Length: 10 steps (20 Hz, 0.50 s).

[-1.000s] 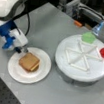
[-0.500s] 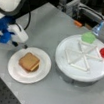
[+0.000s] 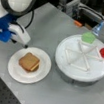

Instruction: Ingredient selection for cheeseburger or sandwich

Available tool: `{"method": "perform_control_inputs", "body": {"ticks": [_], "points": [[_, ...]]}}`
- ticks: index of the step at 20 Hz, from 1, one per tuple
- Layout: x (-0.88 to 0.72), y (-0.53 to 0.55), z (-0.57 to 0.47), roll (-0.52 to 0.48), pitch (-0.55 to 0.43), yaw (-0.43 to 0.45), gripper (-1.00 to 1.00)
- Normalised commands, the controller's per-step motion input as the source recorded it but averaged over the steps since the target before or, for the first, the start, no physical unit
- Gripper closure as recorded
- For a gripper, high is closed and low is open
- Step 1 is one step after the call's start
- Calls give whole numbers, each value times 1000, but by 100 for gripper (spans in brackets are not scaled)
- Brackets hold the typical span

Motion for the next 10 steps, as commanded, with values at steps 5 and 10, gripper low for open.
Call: {"method": "perform_control_inputs", "body": {"ticks": [5, 10], "points": [[-752, 629, 5, -506, -196, -161, -100], [-781, 629, -30, -422, -207, -158, -100]]}}
